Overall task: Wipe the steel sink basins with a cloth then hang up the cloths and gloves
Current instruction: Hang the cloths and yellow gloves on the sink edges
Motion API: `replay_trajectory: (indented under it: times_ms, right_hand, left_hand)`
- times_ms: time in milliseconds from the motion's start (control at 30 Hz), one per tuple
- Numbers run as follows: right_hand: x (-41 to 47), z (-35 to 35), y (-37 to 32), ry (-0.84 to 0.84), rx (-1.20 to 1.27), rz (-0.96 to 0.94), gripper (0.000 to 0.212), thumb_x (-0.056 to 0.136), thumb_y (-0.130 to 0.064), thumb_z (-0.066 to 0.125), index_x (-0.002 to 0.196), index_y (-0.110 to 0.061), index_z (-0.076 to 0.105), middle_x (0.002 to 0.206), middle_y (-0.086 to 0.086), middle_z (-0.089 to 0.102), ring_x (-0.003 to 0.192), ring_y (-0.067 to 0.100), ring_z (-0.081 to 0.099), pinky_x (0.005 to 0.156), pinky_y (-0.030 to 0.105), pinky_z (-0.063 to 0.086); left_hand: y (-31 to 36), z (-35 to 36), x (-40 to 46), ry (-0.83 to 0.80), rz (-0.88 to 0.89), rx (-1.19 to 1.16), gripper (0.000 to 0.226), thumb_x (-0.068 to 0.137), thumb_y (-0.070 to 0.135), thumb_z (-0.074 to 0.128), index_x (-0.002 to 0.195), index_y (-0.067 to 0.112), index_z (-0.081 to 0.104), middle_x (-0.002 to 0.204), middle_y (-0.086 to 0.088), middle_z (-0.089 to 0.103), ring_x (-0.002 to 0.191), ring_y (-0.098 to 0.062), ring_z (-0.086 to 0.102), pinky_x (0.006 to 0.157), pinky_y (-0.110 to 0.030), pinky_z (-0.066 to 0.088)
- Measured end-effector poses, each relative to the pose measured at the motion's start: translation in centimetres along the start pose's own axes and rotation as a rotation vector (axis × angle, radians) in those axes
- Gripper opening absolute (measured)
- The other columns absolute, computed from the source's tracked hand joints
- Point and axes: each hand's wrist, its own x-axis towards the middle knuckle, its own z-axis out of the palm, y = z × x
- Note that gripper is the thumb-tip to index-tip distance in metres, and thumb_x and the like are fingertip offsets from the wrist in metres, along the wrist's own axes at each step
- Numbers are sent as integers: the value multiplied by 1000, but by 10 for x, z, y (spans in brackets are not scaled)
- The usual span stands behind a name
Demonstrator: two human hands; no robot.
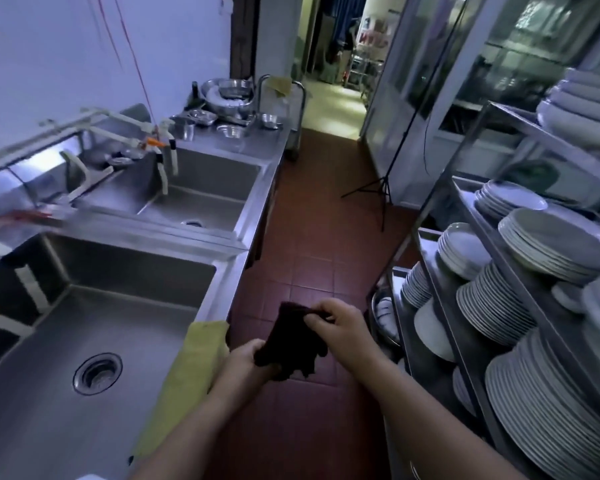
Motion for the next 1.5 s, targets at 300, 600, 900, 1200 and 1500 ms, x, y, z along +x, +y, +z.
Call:
replay_trajectory:
  times_ms: [300,600,900,1200,1500]
  right_hand:
    - [165,-44,79,84,62,32,33,84,-1,62,67,-29,60,58,-20,57,58,-5,49,57,12,37]
    - [399,-93,128,-72,20,48,18,86,-4,61,76,-19,65,68,-7,59,67,8,54,62,24,43]
    - [607,-64,144,-186,-8,-3,31,82,-9,63,70,-37,65,66,-15,64,66,4,57,64,27,49]
    - [810,-2,121,-256,-34,-51,23,82,-16,64,77,-38,68,68,-13,65,68,8,60,68,35,53]
    - [942,52,103,-437,-55,-139,34,85,-12,61,68,-42,64,60,-17,60,53,-4,52,50,13,41]
  left_hand:
    - [11,15,184,-26,-56,83,9,81,17,65,76,15,58,63,5,66,58,-1,60,54,-16,43]
    - [69,18,390,166,-150,37,13,80,11,64,70,17,58,56,2,66,50,-10,63,53,-25,48]
    - [89,-28,549,405,-193,-111,17,82,3,65,69,13,59,55,5,55,49,-5,48,53,-21,38]
    - [90,-113,713,569,-237,-267,9,77,14,66,81,8,63,62,-14,68,58,-32,65,60,-43,52]
    - [79,-179,801,703,-323,-178,8,78,6,62,75,12,61,59,-4,67,49,-15,62,51,-27,46]
